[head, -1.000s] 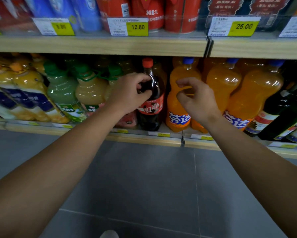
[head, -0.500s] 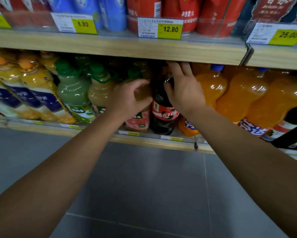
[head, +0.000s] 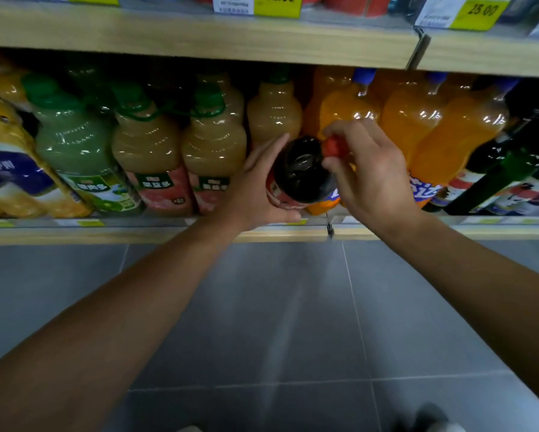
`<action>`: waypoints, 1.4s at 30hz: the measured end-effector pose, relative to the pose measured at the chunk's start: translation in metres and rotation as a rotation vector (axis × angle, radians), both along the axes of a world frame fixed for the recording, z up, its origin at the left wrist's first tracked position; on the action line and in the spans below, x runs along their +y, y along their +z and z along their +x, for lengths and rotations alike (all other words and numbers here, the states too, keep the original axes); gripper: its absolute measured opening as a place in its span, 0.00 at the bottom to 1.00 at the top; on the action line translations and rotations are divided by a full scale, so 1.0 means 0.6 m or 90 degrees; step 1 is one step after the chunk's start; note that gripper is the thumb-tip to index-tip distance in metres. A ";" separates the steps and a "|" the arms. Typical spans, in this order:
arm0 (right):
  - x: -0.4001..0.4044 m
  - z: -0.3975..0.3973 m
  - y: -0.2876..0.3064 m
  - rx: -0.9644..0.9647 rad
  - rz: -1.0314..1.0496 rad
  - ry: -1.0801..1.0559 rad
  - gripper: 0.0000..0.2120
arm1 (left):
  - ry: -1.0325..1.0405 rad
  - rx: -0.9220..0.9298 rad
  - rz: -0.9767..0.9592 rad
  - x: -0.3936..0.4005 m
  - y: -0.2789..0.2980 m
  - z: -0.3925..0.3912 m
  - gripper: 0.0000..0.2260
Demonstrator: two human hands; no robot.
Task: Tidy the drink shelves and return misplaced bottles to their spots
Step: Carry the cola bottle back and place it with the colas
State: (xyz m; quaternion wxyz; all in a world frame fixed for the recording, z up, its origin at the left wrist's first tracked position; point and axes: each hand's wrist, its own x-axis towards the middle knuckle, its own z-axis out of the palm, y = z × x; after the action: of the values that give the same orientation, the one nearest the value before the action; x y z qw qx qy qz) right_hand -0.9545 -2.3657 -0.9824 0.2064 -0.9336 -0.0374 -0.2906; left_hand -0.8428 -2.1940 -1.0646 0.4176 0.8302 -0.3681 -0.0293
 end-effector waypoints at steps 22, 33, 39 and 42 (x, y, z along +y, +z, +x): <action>-0.056 -0.170 -0.129 0.118 0.095 -0.052 0.18 | -0.131 -0.362 0.031 -0.082 -0.087 -0.052 0.39; -0.051 -0.160 -0.143 0.317 0.072 -0.172 0.37 | -0.158 -0.384 0.107 -0.083 -0.099 -0.058 0.44; -0.053 -0.192 -0.184 0.257 0.115 -0.186 0.35 | -0.198 -0.242 0.247 -0.079 -0.095 -0.015 0.56; -0.058 -0.206 -0.195 0.240 0.138 -0.183 0.36 | -0.183 -0.347 0.217 -0.079 -0.099 -0.028 0.45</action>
State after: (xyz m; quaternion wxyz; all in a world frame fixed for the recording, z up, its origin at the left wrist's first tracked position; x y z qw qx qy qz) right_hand -1.0783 -2.4002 -1.0994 0.2654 -0.9393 0.1661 -0.1401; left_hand -0.8598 -2.2416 -1.1238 0.1510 0.8051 -0.5689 0.0739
